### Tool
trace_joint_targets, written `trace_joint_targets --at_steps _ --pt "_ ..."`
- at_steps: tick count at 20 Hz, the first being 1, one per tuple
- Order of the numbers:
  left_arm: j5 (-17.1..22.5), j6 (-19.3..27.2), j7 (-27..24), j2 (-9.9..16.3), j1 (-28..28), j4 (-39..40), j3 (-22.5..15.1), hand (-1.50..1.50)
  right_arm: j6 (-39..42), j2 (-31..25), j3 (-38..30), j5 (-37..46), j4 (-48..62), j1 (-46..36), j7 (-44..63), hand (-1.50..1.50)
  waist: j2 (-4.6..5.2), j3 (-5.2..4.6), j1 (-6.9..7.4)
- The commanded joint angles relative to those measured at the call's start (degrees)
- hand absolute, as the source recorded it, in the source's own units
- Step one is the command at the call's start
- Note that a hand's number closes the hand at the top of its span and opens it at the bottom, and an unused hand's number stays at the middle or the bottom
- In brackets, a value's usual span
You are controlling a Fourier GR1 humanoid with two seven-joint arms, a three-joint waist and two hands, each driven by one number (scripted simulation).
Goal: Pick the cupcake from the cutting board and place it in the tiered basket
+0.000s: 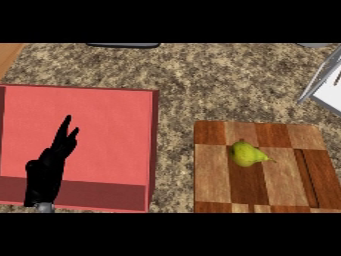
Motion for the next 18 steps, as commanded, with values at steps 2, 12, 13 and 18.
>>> trace_joint_targets --at_steps 2,12,13,18 --pt "1.7 -0.2 -3.1 -3.5 0.9 8.3 -0.5 0.00 0.1 6.5 -2.6 -4.2 6.9 -6.6 -0.1 -1.50 1.60 -0.91 -0.41" --pt "-0.2 1.1 -0.6 -5.4 3.4 4.8 -1.0 0.00 -2.8 5.6 -13.8 -11.3 15.9 -11.1 -10.4 -1.50 0.98 -0.83 -2.42" --pt "-0.9 0.9 -1.6 -5.4 3.7 5.3 -1.4 0.00 -3.7 4.6 -15.0 -11.6 16.0 -10.6 -12.6 -1.50 1.01 -0.82 -2.74" --pt "0.6 -0.6 -0.8 -4.5 3.9 4.0 0.5 0.00 -15.1 -0.8 -18.4 -9.9 17.9 -12.4 -9.6 -1.50 0.95 -0.94 -2.89"
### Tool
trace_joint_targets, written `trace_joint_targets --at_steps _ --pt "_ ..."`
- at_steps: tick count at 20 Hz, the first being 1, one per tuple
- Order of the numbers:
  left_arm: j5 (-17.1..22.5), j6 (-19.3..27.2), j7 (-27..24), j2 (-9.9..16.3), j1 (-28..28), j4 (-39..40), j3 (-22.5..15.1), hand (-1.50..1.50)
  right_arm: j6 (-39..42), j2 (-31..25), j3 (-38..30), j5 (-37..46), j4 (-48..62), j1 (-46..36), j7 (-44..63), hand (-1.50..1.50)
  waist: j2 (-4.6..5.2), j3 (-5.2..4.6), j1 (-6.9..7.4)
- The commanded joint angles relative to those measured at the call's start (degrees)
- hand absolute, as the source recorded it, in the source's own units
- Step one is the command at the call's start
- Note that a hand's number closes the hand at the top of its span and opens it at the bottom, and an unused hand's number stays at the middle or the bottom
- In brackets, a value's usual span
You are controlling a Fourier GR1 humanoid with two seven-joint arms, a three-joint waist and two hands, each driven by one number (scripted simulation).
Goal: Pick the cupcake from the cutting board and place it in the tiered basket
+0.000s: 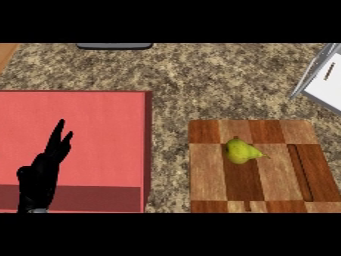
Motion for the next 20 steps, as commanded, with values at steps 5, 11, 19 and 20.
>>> trace_joint_targets --at_steps 5,11,19,20 --pt "0.1 0.9 -2.8 -3.1 3.0 7.0 0.2 0.00 -1.1 -12.0 -9.4 -3.3 8.0 6.0 -0.4 -1.50 0.85 -1.08 -2.82" --pt "0.6 1.5 0.3 -4.6 2.9 4.9 0.7 0.00 12.0 -21.2 -16.6 -8.6 14.9 15.1 -3.1 -1.50 0.43 -0.95 -4.93" --pt "1.1 0.1 0.2 -3.6 5.5 2.8 2.5 0.00 25.3 -25.8 -23.8 -12.8 23.5 28.8 -13.5 -1.50 0.23 -0.77 -5.40" --pt "1.1 -0.3 -1.6 -3.6 6.6 3.5 2.5 0.00 29.2 -27.0 -24.3 -13.3 24.0 30.5 -13.7 -1.50 0.00 -0.79 -6.54"
